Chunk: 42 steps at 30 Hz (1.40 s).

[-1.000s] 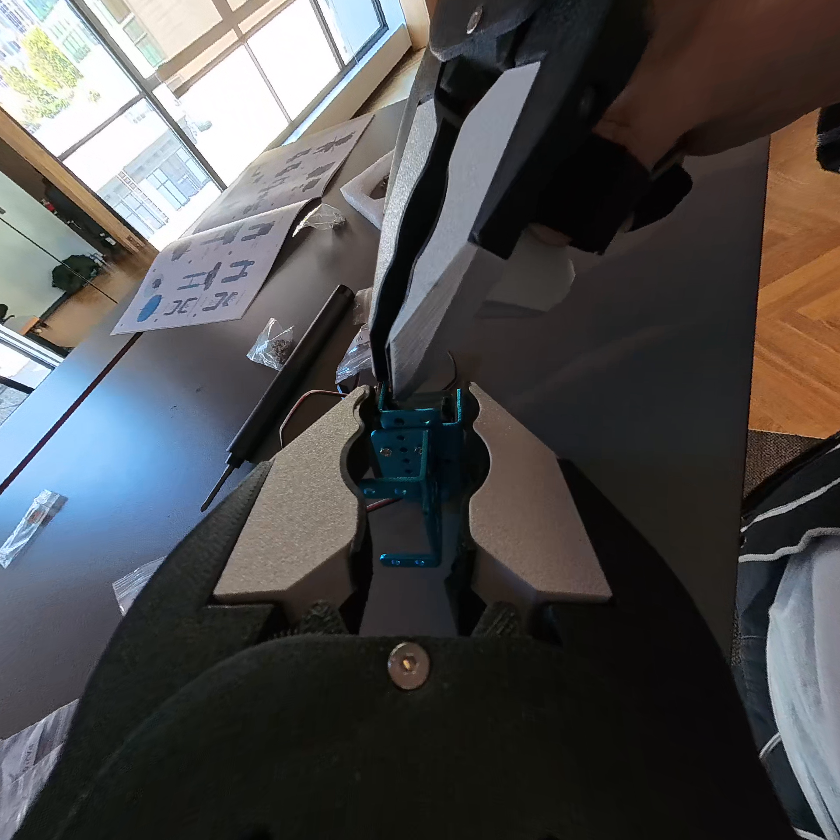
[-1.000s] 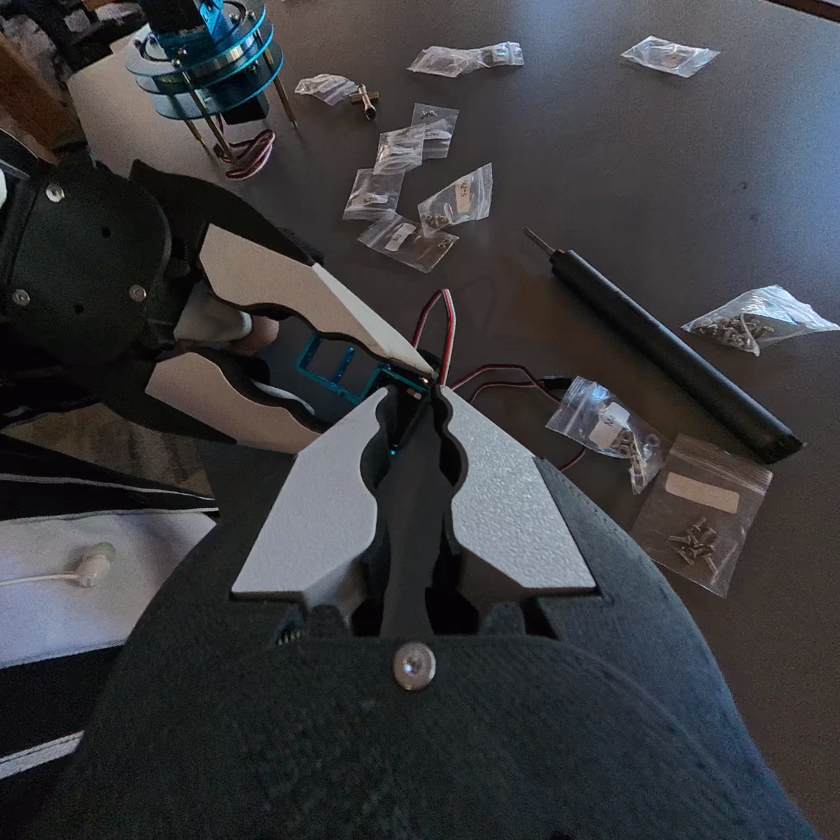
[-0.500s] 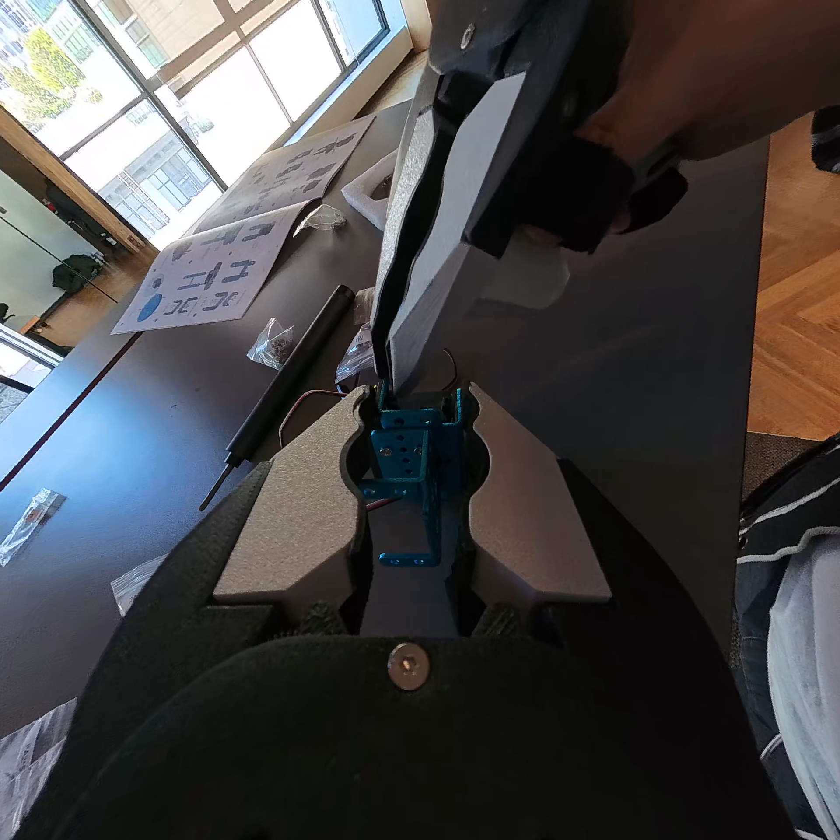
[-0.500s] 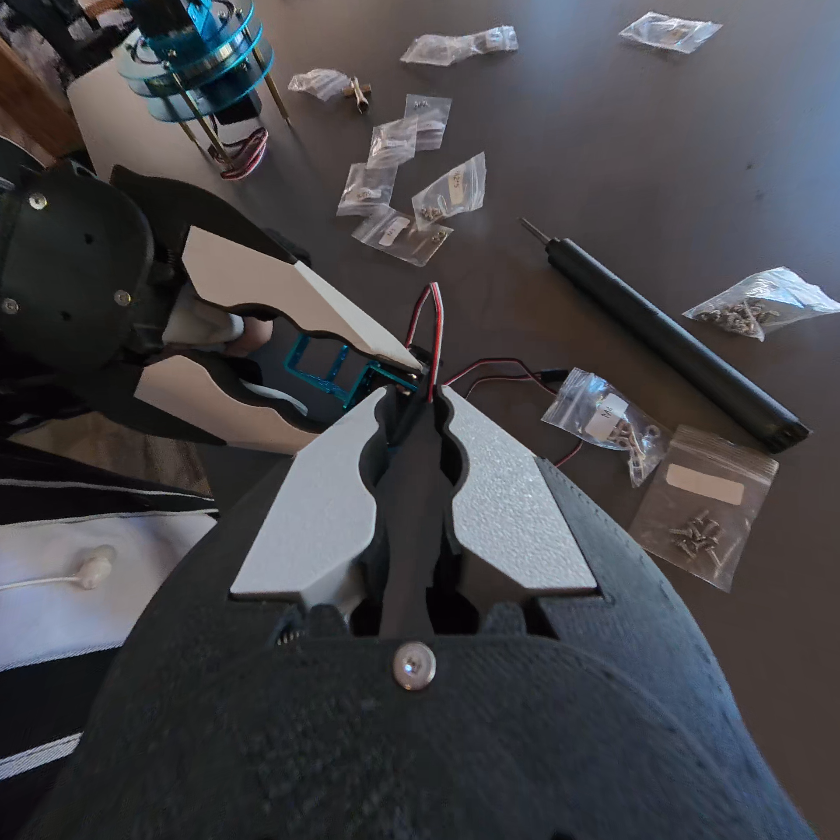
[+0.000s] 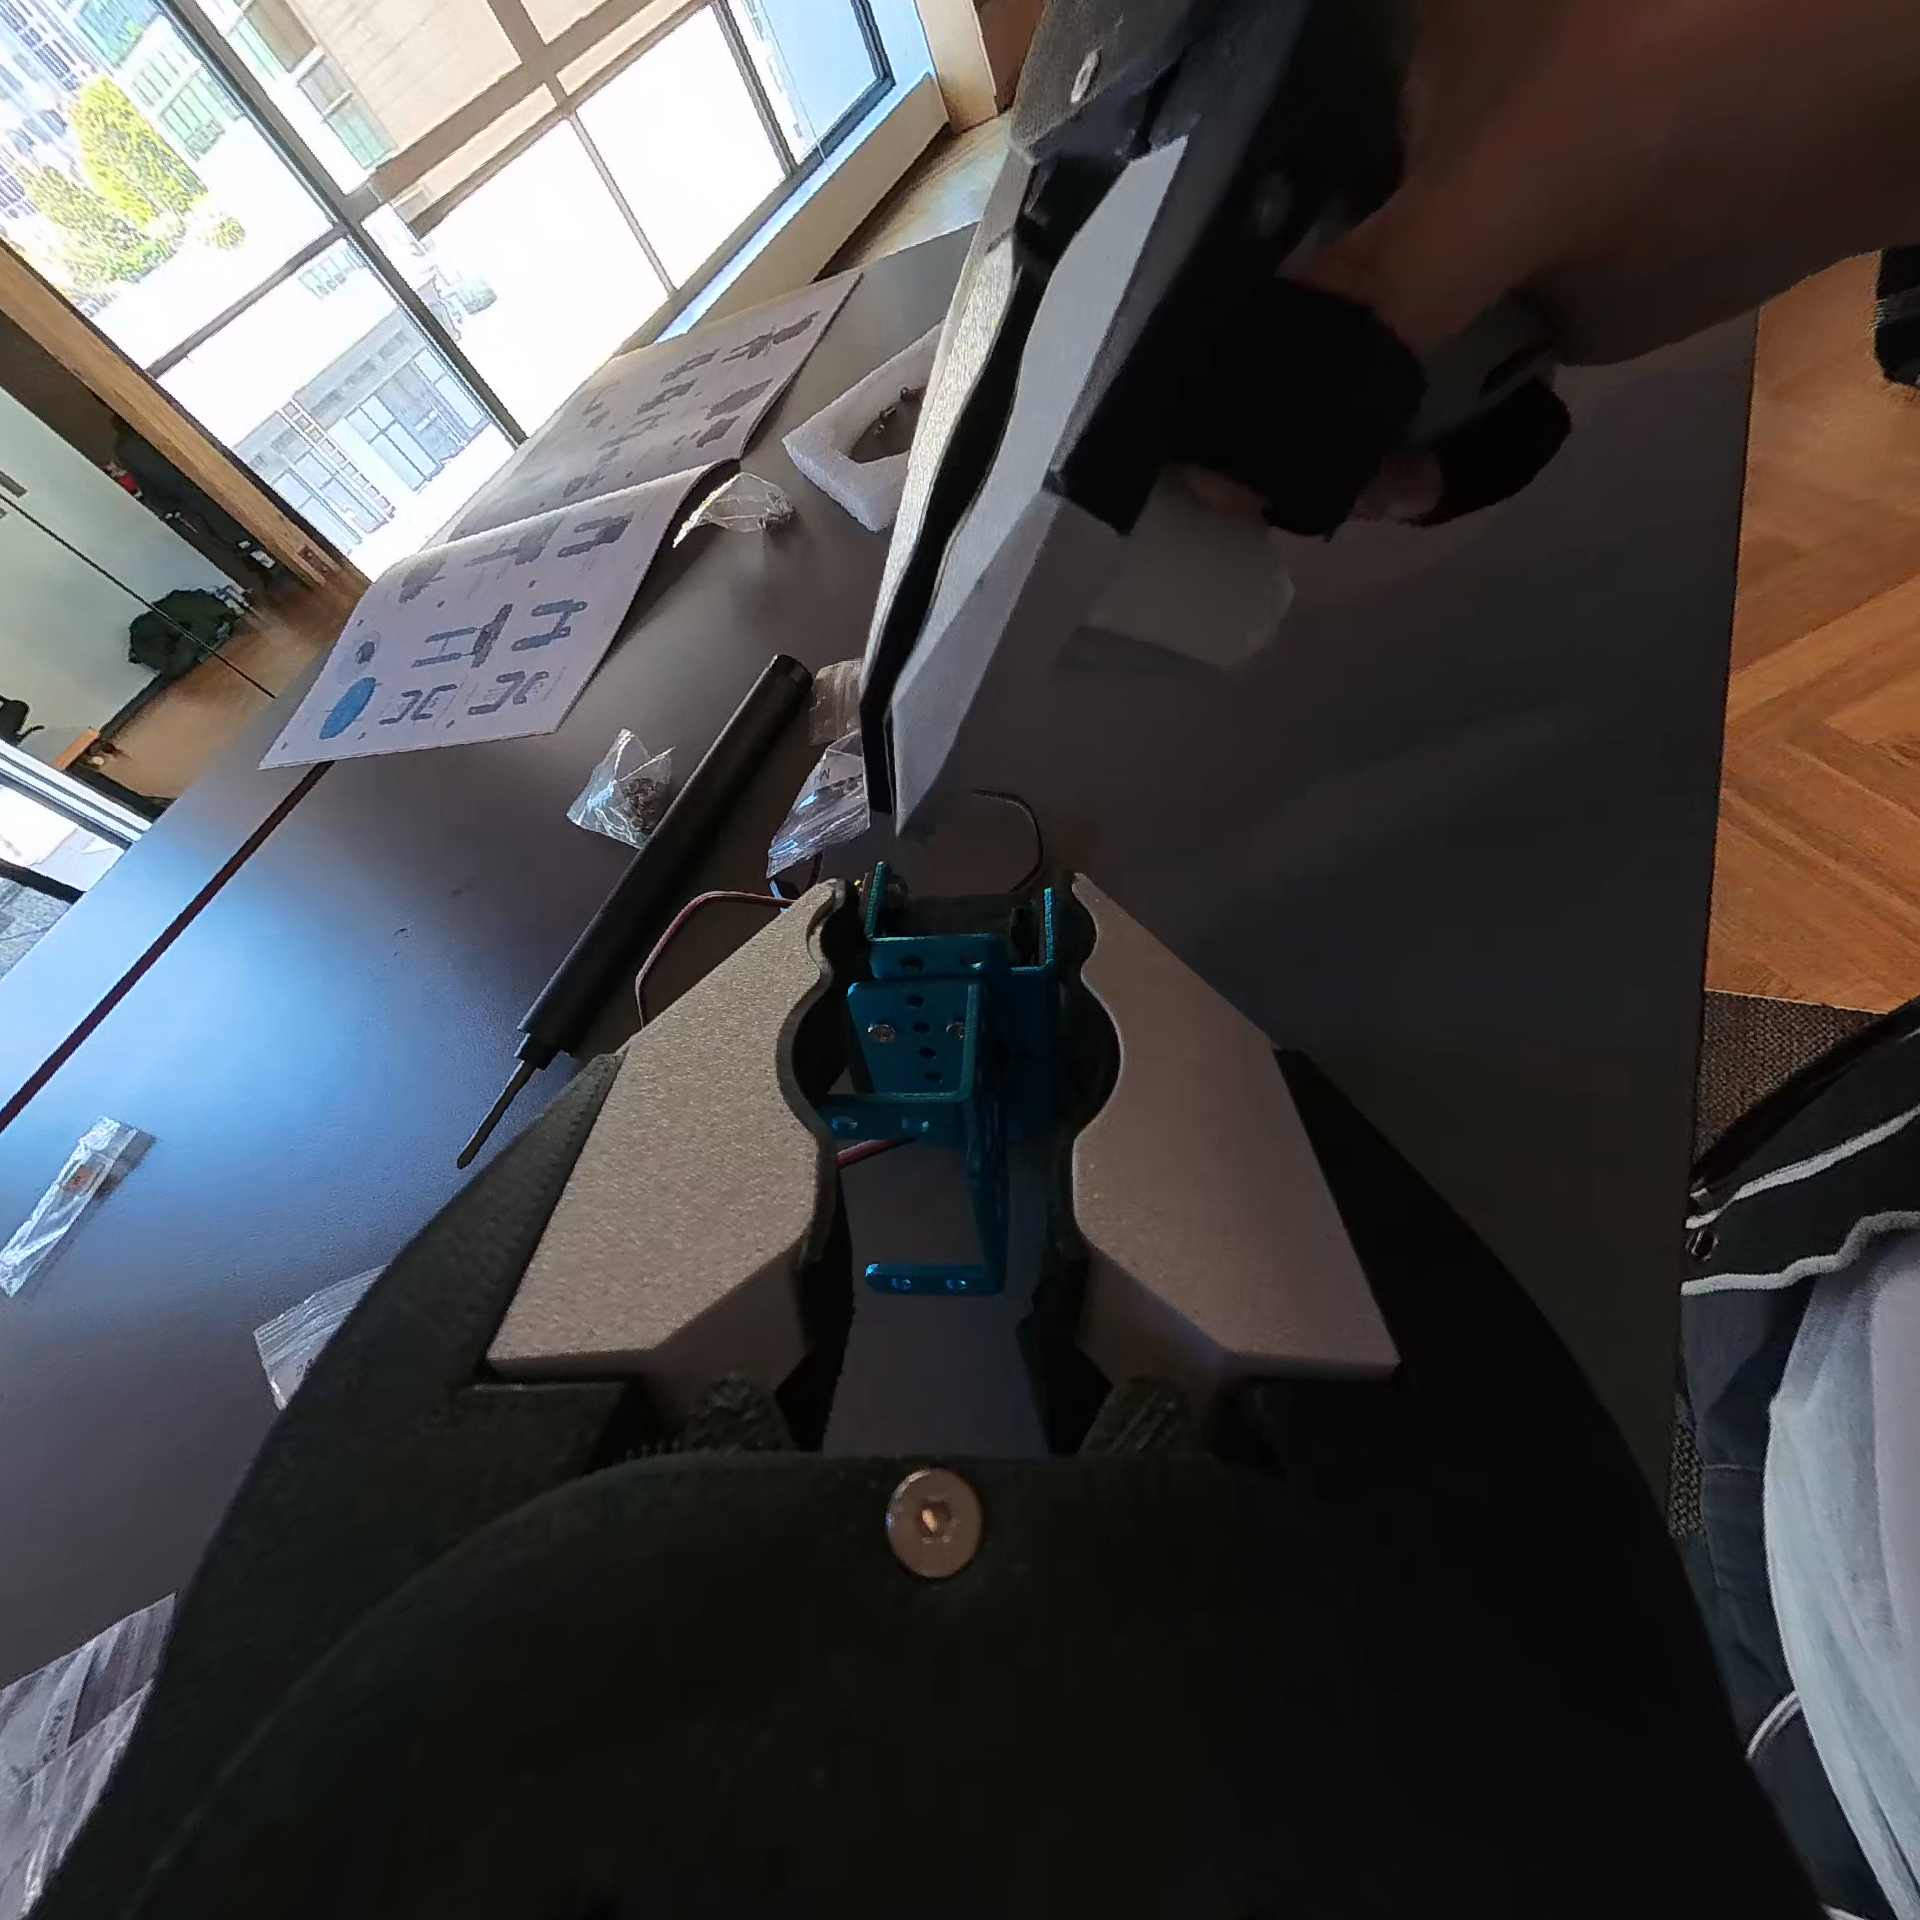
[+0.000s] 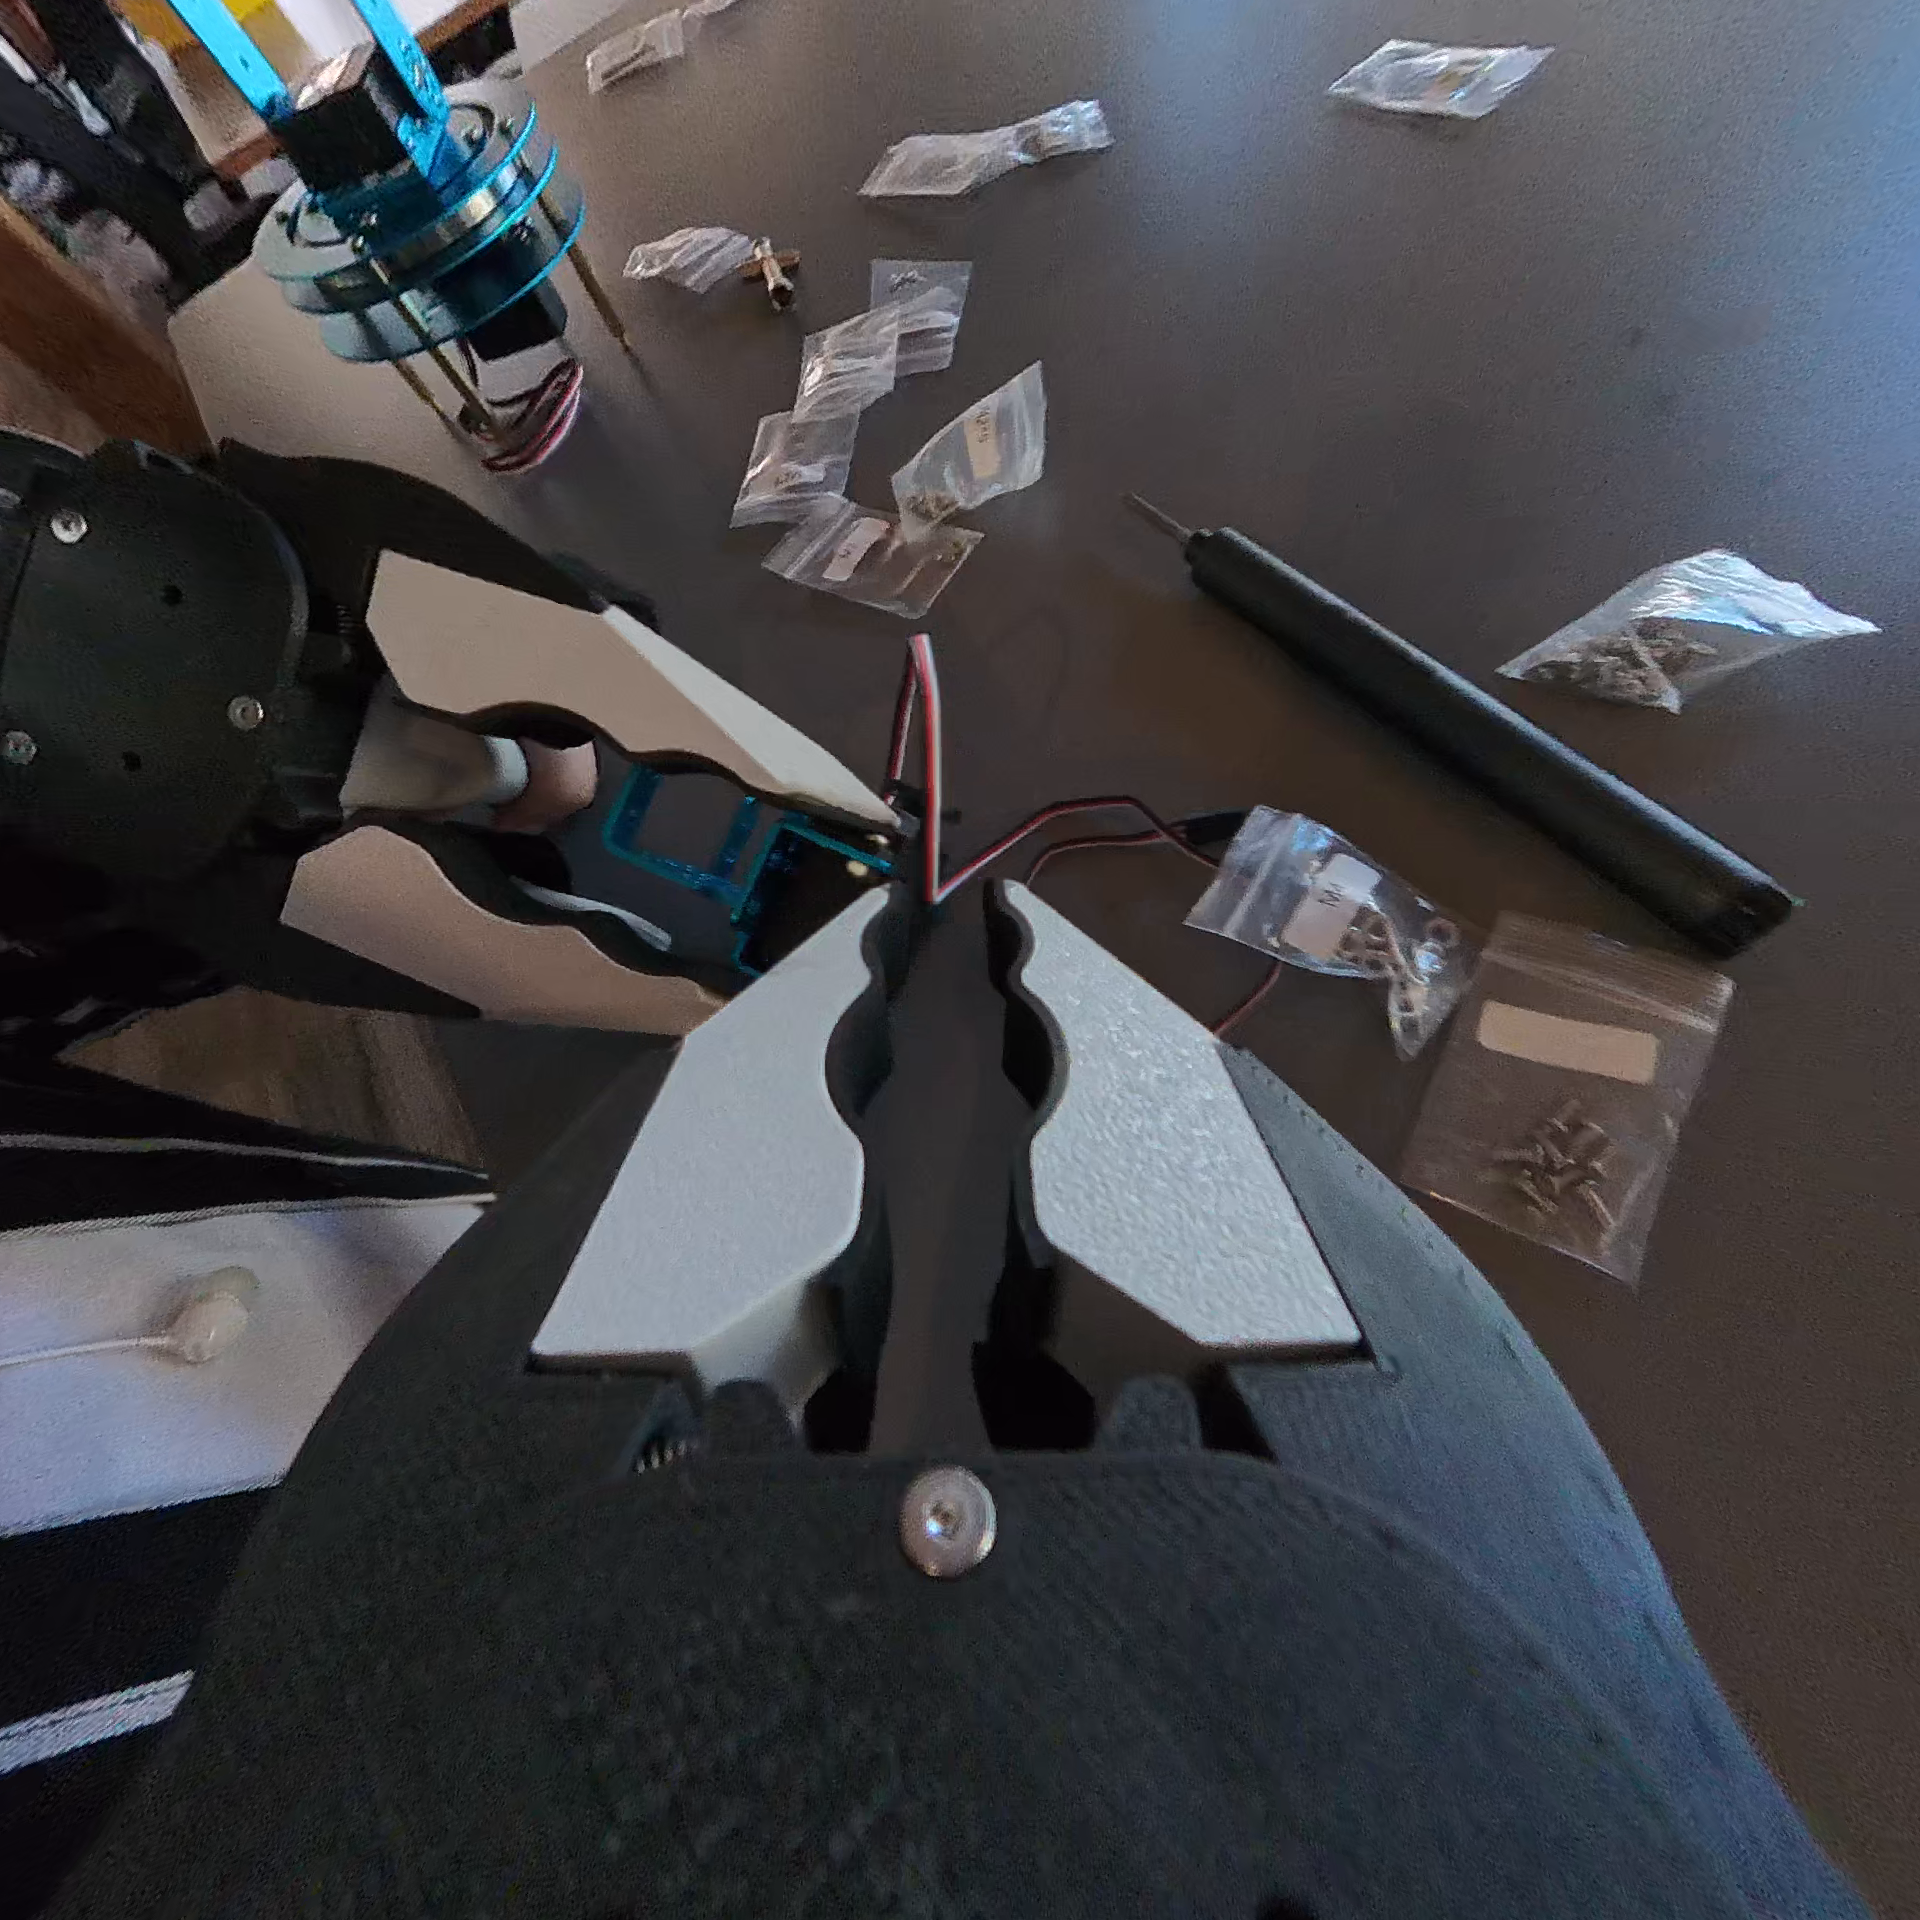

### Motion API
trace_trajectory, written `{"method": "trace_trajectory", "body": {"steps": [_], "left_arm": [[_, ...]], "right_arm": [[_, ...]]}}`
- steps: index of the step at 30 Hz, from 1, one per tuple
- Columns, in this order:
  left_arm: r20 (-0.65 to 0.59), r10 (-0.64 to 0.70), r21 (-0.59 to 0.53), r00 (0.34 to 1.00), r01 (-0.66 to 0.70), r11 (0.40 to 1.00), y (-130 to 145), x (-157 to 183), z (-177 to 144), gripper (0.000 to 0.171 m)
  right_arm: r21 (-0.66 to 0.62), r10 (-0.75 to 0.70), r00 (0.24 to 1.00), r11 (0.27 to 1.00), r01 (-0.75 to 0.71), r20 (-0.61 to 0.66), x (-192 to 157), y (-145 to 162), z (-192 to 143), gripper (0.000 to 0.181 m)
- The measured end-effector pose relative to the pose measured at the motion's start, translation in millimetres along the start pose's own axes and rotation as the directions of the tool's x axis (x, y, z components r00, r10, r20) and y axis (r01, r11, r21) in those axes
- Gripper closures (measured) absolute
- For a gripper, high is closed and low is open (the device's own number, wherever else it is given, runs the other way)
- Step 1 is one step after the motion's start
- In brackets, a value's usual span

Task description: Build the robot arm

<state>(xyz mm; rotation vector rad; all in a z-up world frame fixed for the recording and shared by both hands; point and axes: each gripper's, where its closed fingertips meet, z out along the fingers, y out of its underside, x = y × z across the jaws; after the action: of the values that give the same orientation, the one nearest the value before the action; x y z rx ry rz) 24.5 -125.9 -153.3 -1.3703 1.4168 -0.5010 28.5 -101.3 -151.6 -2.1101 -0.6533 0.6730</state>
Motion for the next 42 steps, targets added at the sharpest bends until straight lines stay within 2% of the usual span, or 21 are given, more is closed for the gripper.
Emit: {"method": "trace_trajectory", "body": {"steps": [6,9,13,19,22,25,29,33,42], "left_arm": [[0.001,0.000,0.001,1.000,0.000,1.000,0.1,-0.3,0.4,0.135],[0.000,0.002,0.001,1.000,-0.002,1.000,0.0,-0.1,0.4,0.136],[0.003,0.005,0.003,1.000,-0.005,1.000,-0.1,0.1,0.2,0.135],[0.001,0.001,0.002,1.000,-0.001,1.000,0.1,-0.4,0.7,0.135],[0.003,0.001,0.002,1.000,-0.001,1.000,0.2,-0.5,0.7,0.135],[0.005,0.002,0.002,1.000,-0.002,1.000,0.2,-0.5,0.7,0.135],[0.005,0.000,0.002,1.000,0.000,1.000,0.4,-0.6,0.9,0.135],[0.005,0.002,0.002,1.000,-0.002,1.000,0.5,-0.5,1.0,0.136],[0.011,0.002,0.001,1.000,-0.002,1.000,0.7,-0.3,1.2,0.135]], "right_arm": [[0.001,-0.019,0.999,1.000,0.019,0.046,-12.7,-3.7,6.3,0.165],[-0.004,-0.002,0.999,1.000,0.002,0.049,-11.2,-2.5,7.7,0.162],[0.038,0.036,0.999,0.999,-0.036,0.014,1.8,-5.6,-3.8,0.169],[0.022,0.008,0.997,1.000,-0.009,0.070,-14.7,-6.8,4.1,0.164],[0.017,0.023,0.998,1.000,-0.024,0.061,-9.2,-4.5,5.6,0.161],[0.029,0.052,0.998,0.998,-0.053,0.027,3.9,-2.7,-1.1,0.166],[0.042,0.040,0.996,0.998,-0.043,0.083,-8.1,-6.9,-1.9,0.164],[0.023,0.019,0.998,1.000,-0.020,0.065,-8.6,-4.7,5.1,0.164],[0.027,0.129,0.980,0.990,-0.135,0.153,-15.5,-5.9,2.4,0.164]]}}
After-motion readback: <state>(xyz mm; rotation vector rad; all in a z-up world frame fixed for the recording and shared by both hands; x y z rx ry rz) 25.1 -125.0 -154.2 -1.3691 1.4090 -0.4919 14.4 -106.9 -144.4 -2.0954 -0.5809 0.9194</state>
